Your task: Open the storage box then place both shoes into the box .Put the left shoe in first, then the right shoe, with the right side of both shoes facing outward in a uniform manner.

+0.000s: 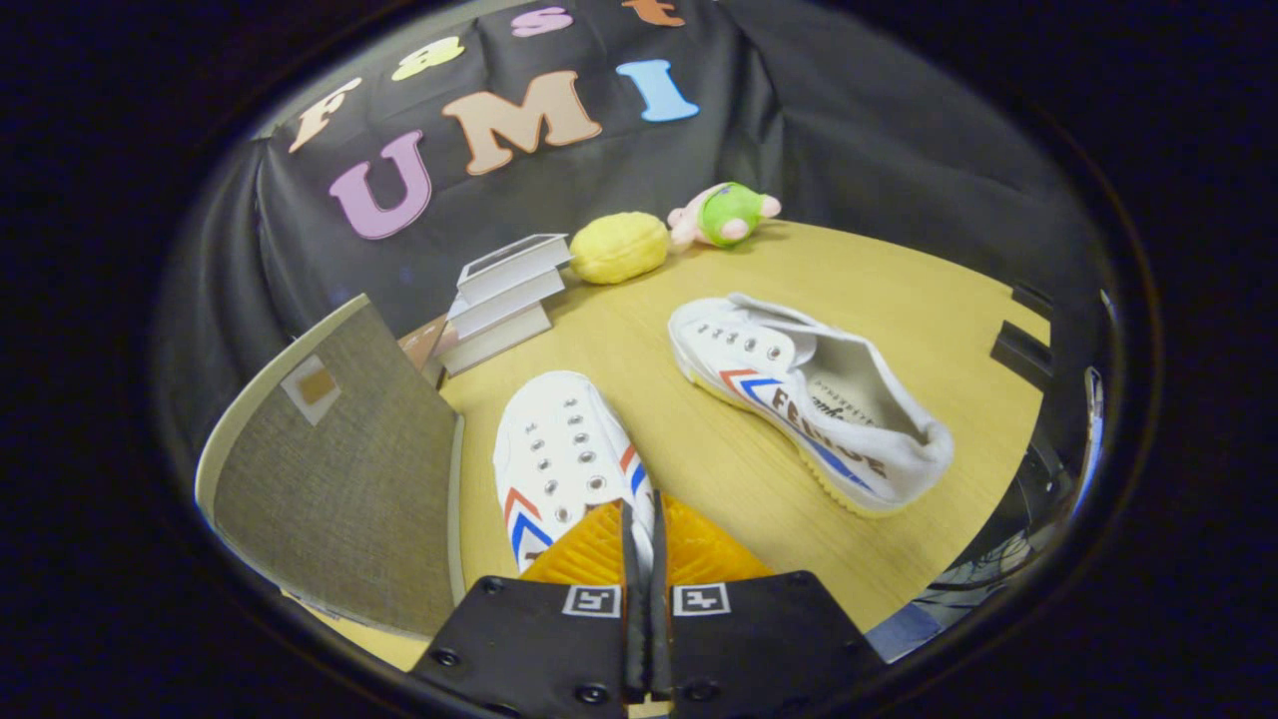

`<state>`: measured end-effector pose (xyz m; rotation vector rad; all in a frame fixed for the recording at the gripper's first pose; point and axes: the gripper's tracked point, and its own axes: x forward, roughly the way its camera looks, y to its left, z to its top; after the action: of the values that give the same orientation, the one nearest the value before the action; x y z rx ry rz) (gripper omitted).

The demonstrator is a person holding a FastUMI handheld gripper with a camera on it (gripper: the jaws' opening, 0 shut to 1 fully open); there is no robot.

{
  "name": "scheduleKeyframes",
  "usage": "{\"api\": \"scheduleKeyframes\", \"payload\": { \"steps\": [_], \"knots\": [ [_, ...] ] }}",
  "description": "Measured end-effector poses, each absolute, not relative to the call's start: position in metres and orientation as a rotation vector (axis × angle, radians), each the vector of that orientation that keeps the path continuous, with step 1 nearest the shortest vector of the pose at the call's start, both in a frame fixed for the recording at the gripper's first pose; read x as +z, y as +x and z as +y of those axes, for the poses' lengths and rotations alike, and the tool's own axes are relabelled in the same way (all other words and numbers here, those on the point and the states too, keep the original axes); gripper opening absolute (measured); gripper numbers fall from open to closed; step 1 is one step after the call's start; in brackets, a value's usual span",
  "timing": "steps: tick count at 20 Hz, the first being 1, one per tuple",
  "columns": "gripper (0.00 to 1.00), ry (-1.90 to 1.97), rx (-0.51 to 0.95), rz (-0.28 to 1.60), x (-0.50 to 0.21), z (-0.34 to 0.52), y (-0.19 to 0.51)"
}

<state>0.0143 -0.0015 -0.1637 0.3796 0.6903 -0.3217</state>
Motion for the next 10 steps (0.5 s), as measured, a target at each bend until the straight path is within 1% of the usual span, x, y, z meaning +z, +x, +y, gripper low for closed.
{"api": "scheduleKeyframes", "payload": {
  "steps": [1,6,10],
  "knots": [
    [0.05,0.400,-0.326,0.677,-0.162,0.000,0.015],
    [0.05,0.437,-0.324,0.615,-0.152,0.001,0.017],
    [0.05,0.418,-0.320,0.552,-0.117,-0.001,0.024]
  ]
}}
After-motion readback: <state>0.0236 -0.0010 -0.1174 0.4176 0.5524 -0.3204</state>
